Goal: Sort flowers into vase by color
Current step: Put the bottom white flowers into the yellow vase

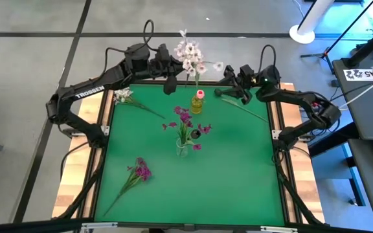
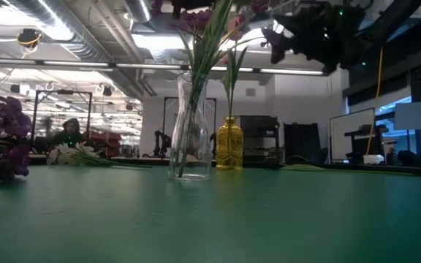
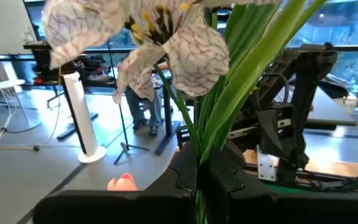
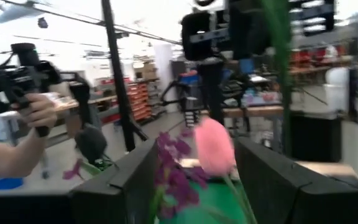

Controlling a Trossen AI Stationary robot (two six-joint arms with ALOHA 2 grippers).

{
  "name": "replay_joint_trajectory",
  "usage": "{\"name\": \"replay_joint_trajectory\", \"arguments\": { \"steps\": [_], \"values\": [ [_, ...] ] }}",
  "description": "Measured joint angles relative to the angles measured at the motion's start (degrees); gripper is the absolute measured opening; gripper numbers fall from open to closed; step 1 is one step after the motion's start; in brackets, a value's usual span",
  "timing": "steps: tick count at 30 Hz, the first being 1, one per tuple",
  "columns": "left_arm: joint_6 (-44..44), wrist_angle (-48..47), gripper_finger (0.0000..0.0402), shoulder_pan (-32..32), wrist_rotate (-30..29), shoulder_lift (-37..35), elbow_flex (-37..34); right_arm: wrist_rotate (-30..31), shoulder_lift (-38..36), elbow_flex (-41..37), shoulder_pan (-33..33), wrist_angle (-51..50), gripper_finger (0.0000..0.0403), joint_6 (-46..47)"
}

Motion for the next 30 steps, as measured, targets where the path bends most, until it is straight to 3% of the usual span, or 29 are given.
{"name": "replay_joint_trajectory", "arguments": {
  "steps": [5, 10, 15, 22, 30],
  "values": [
    [-1.2, 6.8, 0.0000, 2.3, 1.7, -3.4, -6.5, 3.4, -1.7, -5.3, -3.9, 0.1, 0.0211, -0.9],
    [-6.6, 23.5, 0.0000, 5.5, 6.0, -7.7, -18.2, 6.5, -2.1, -9.4, -4.5, 0.1, 0.0211, -2.8],
    [-11.3, 33.1, 0.0000, 7.5, 8.2, -6.4, -25.8, 9.4, -2.1, -11.7, -4.4, -0.3, 0.0211, -5.9],
    [-13.7, 46.3, 0.0000, 7.4, 9.2, -1.4, -28.7, 12.3, -2.1, -12.9, -4.4, -5.3, 0.0211, -11.0],
    [-17.1, 50.9, 0.0000, 7.4, 11.5, 6.3, -28.8, 14.6, -2.1, -12.9, -4.4, -11.6, 0.0211, -16.7]
  ]
}}
